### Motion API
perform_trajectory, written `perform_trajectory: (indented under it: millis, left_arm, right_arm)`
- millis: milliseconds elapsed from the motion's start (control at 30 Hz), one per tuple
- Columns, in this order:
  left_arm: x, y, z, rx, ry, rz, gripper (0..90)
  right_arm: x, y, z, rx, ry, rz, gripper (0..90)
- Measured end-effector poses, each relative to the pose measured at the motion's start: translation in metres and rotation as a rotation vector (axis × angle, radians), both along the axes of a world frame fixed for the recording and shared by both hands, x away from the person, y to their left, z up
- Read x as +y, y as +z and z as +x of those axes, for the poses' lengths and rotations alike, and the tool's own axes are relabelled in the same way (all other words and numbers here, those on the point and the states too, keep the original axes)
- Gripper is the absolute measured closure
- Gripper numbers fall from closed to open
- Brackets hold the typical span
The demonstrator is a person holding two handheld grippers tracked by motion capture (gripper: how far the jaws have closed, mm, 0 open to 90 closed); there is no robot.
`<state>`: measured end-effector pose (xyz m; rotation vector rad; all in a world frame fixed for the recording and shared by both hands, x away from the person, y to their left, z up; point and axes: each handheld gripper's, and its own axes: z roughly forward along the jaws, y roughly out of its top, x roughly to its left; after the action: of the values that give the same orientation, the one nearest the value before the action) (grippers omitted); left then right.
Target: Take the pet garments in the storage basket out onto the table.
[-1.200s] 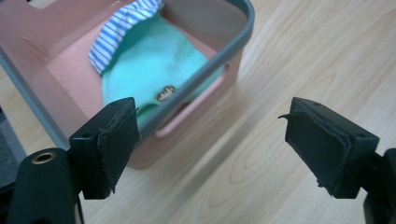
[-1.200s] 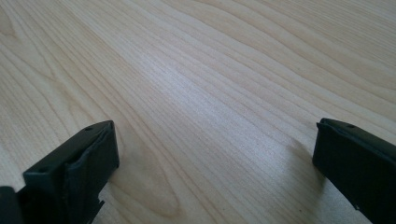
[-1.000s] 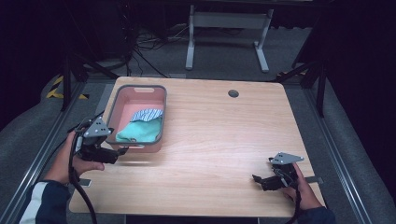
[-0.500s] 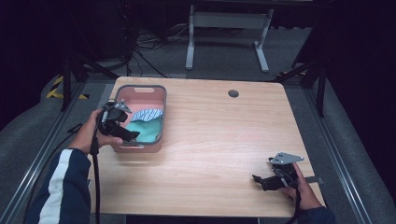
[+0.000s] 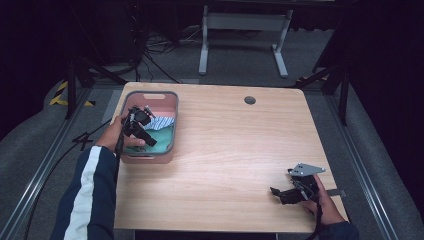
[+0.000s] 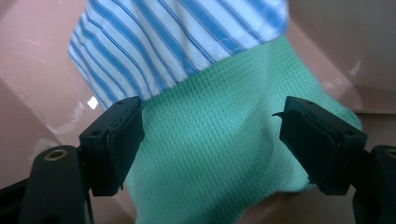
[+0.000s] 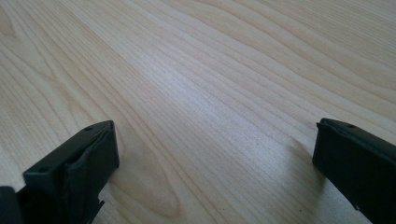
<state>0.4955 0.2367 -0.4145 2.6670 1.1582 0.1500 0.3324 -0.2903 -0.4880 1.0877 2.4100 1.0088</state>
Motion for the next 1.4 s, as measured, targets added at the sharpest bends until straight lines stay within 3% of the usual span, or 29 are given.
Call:
perform_trajectory:
  millis: [133, 167, 300, 467, 567, 667, 767, 900, 1200, 1400]
  left_arm:
    - [-0.002, -0.009, 0.009, 0.032, 0.017, 0.053, 22.2]
    - [-0.003, -0.012, 0.011, 0.061, 0.023, 0.072, 21.6]
    - [-0.01, -0.02, 0.017, 0.107, 0.026, 0.123, 19.4]
    - [-0.013, -0.022, 0.021, 0.144, 0.034, 0.113, 19.5]
    - [-0.013, -0.02, 0.02, 0.15, 0.024, 0.107, 28.4]
    - [-0.015, -0.015, 0.018, 0.15, 0.001, 0.11, 52.2]
    - [-0.018, -0.014, 0.015, 0.135, -0.016, 0.115, 65.9]
    - [-0.02, -0.01, 0.01, 0.102, -0.019, 0.134, 71.4]
    - [-0.008, 0.011, 0.0, -0.01, 0.033, 0.068, 74.3]
    - [-0.002, 0.032, -0.01, -0.08, 0.042, 0.034, 74.3]
  right_arm:
    - [0.0, 0.0, 0.0, 0.0, 0.0, 0.001, 0.6]
    - [0.0, 0.0, 0.0, 0.0, 0.0, 0.001, 0.6]
    - [0.0, 0.0, 0.0, 0.0, 0.0, 0.0, 0.6]
    - [0.0, 0.0, 0.0, 0.002, -0.001, 0.0, 0.6]
    - [0.0, 0.0, 0.0, 0.0, 0.0, 0.0, 0.6]
    - [0.0, 0.0, 0.0, -0.001, 0.0, -0.001, 0.6]
    - [0.0, 0.0, 0.0, 0.0, 0.0, 0.0, 0.6]
    - [0.0, 0.0, 0.0, 0.0, 0.0, 0.001, 0.6]
    - [0.0, 0.0, 0.0, 0.0, 0.0, 0.0, 0.6]
    - [0.0, 0.0, 0.0, 0.0, 0.0, 0.0, 0.6]
